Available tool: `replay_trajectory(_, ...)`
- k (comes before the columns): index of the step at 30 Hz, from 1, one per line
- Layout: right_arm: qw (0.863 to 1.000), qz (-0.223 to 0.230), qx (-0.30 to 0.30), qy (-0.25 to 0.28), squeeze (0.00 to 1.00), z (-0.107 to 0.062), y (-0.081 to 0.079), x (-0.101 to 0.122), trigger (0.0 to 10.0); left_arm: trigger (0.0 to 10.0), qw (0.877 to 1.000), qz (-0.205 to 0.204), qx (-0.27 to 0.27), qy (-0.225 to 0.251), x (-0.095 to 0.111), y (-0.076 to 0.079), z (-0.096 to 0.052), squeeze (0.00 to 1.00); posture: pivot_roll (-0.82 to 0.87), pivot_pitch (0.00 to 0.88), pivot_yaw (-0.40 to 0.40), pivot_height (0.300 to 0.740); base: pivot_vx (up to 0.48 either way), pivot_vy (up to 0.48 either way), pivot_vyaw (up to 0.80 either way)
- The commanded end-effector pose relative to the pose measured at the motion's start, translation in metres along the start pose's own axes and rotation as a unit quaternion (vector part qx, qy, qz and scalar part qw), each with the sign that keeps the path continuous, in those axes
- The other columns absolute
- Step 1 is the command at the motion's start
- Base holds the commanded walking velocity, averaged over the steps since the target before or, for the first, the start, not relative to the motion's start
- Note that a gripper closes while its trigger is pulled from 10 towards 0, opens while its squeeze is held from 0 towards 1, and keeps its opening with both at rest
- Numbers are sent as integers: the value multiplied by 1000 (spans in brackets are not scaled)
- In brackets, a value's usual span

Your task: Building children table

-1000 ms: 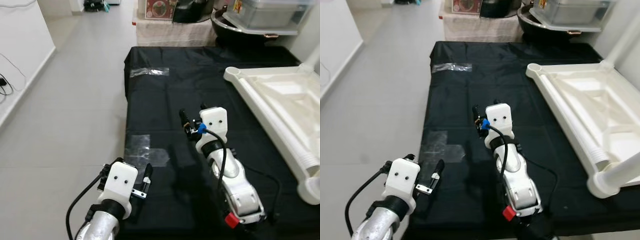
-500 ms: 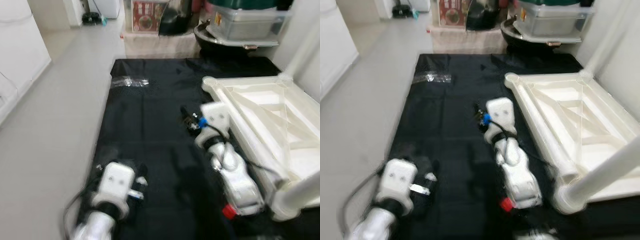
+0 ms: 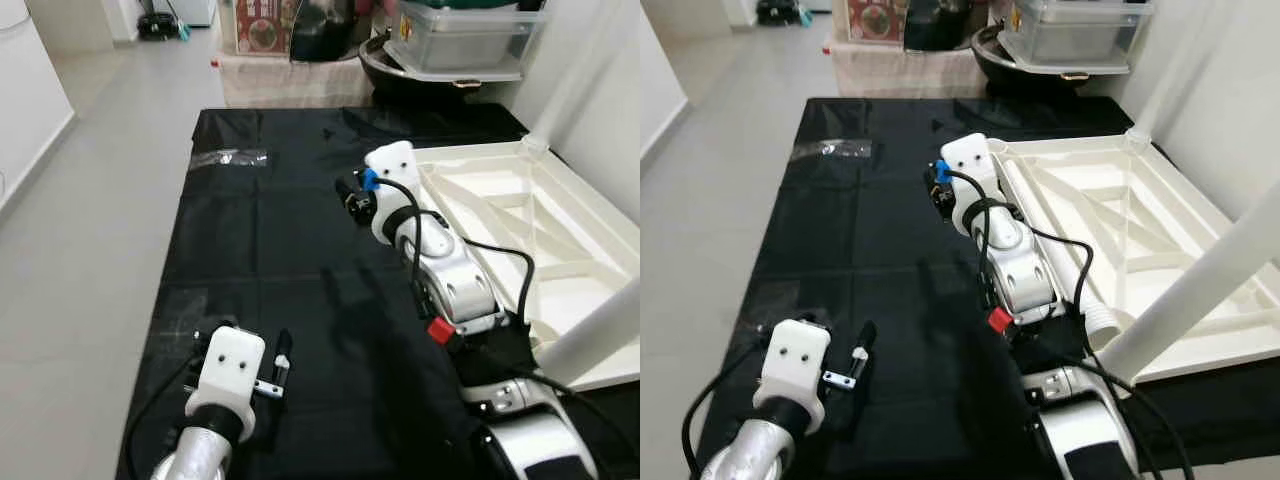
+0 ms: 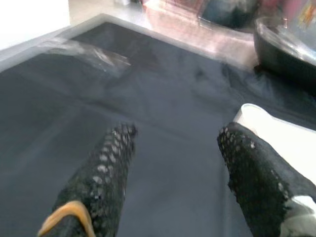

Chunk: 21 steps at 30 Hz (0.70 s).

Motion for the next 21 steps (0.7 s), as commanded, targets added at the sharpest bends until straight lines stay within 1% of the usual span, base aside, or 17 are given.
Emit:
replay_trajectory(1, 996, 21, -74, -49, 0, 11, 29, -13, 10000, 10000, 1000, -10, -19, -5, 1, 7, -3, 0, 137, 136, -80, 740, 0, 0, 0)
replay_trajectory(2, 994, 29, -89, -54, 0, 12, 35, -14, 10000, 10000, 1000, -11, -20, -5, 1, 7, -3, 0, 137, 136, -80, 740, 0, 0, 0)
replay_trajectory(3, 994, 29, -89, -54, 0, 12, 35, -14, 10000, 10000, 1000, -11, -20, -5, 1, 7, -3, 0, 137, 136, -80, 740, 0, 0, 0)
replay_trajectory(4, 992, 43, -107, -58, 0, 13, 43, -15, 10000, 10000, 1000, -13, -20, -5, 1, 7, -4, 0, 137, 136, -80, 740, 0, 0, 0)
replay_trajectory(5, 992, 43, -107, -58, 0, 13, 43, -15, 10000, 10000, 1000, -13, -20, -5, 1, 7, -4, 0, 137, 136, -80, 740, 0, 0, 0)
replay_trajectory(6, 988, 50, -130, -65, 0, 11, 56, -17, 10000, 10000, 1000, -17, -22, -5, 2, 8, -4, 0, 138, 148, -85, 740, 0, 0, 0)
replay_trajectory(7, 988, 50, -130, -65, 0, 11, 56, -17, 10000, 10000, 1000, -17, -22, -5, 2, 8, -4, 0, 138, 148, -85, 740, 0, 0, 0)
replay_trajectory(8, 985, 52, -145, -72, 0, 10, 68, -19, 10000, 10000, 999, -19, -25, -4, 2, 9, -5, 0, 134, 149, -87, 740, 0, 0, 0)
replay_trajectory(9, 982, 48, -162, -83, 0, 7, 81, -24, 10000, 10000, 999, -22, -28, -4, 3, 10, -6, 0, 132, 154, -84, 740, 0, 0, 0)
replay_trajectory(10, 982, 48, -162, -83, 0, 7, 81, -24, 10000, 10000, 999, -22, -28, -4, 3, 10, -6, 0, 132, 154, -84, 740, 0, 0, 0)
replay_trajectory(11, 979, 42, -173, -97, 0, 3, 91, -29, 10000, 10000, 999, -23, -29, -3, 3, 10, -7, 0, 132, 154, -84, 740, 0, 0, 0)
replay_trajectory(12, 979, 42, -173, -97, 0, 3, 91, -29, 10000, 10000, 999, -23, -29, -3, 3, 10, -7, 0, 132, 154, -84, 740, 0, 0, 0)
replay_trajectory(13, 976, 30, -186, -112, 0, -1, 102, -36, 10000, 10000, 999, -24, -29, -4, 3, 11, -7, 0, 127, 164, -87, 740, 0, 0, 0)
replay_trajectory(14, 976, 30, -186, -112, 0, -1, 102, -36, 10000, 10000, 999, -24, -29, -4, 3, 11, -7, 0, 127, 164, -87, 740, 0, 0, 0)
replay_trajectory(17, 964, 22, -231, -131, 0, -11, 126, -46, 10000, 10000, 999, -26, -30, -6, 3, 11, -8, 0, 126, 165, -87, 740, 0, 0, 0)
replay_trajectory(19, 962, 18, -231, -146, 0, -14, 130, -54, 10000, 10000, 999, -26, -31, -6, 3, 11, -8, 0, 126, 165, -85, 740, 0, 0, 0)
replay_trajectory(21, 961, 17, -230, -150, 0, -14, 130, -56, 10000, 10000, 999, -26, -31, -7, 3, 11, -8, 0, 126, 165, -85, 740, 0, 0, 0)
Point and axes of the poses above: a point about 5 cm out from each wrist's last joint towards the gripper, its own z axis pointing out of the wrist towards the gripper, its own x axis along the axis of the wrist's last joint, y = z × x, the point moved 2 cm from there along z, pointing out of the wrist towards the gripper, and after that the axes turned 15 degrees about z, right-handed, at the moved point
